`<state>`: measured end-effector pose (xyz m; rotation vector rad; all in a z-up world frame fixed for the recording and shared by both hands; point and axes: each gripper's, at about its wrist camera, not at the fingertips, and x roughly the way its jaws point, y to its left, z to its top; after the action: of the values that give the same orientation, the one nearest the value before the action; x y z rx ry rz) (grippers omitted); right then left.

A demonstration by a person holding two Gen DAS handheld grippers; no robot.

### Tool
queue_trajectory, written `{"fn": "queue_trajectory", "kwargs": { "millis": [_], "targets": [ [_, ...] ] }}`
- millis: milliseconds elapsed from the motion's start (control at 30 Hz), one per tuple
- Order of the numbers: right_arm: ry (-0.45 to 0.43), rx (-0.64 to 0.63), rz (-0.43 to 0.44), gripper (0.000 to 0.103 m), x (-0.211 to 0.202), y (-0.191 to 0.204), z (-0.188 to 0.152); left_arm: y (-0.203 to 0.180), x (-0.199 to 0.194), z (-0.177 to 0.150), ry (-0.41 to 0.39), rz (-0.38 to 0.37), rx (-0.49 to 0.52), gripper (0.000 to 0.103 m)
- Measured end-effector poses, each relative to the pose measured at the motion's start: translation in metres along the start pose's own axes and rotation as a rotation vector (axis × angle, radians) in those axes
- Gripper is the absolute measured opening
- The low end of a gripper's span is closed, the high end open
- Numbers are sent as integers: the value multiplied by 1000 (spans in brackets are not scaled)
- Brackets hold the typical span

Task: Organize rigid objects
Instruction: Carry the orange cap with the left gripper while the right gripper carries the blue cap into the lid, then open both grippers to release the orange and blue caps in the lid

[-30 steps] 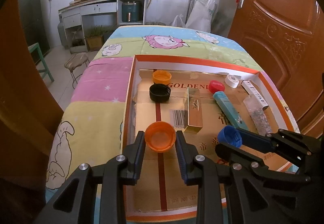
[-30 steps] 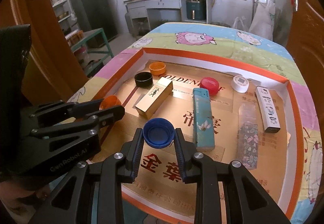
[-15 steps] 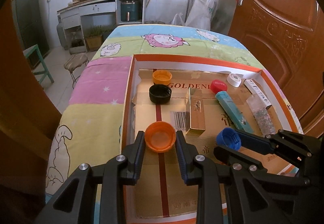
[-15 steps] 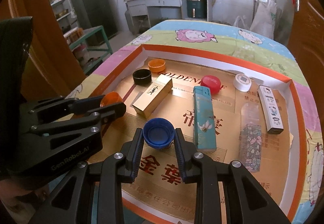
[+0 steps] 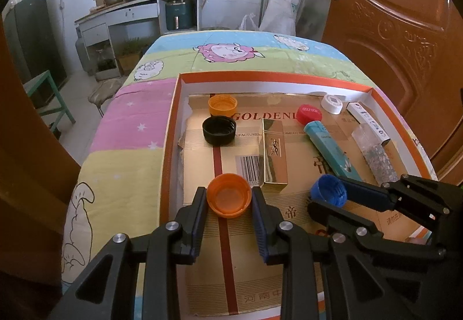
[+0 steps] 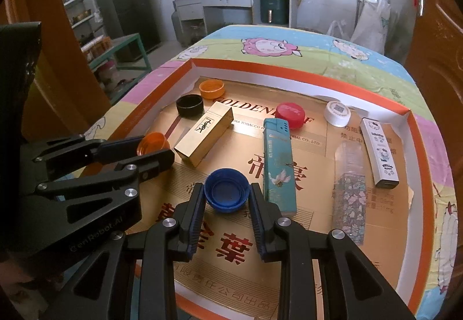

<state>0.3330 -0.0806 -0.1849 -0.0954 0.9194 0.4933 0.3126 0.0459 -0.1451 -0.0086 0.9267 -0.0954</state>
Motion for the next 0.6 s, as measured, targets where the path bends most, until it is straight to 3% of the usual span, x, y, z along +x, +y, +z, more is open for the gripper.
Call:
{"fn": "queue_trajectory", "kwargs": {
  "millis": [600],
  "targets": [
    [-15,38,19,31,-11,-7,0,-2,-4,0,-6,-22,3,42]
  ]
}}
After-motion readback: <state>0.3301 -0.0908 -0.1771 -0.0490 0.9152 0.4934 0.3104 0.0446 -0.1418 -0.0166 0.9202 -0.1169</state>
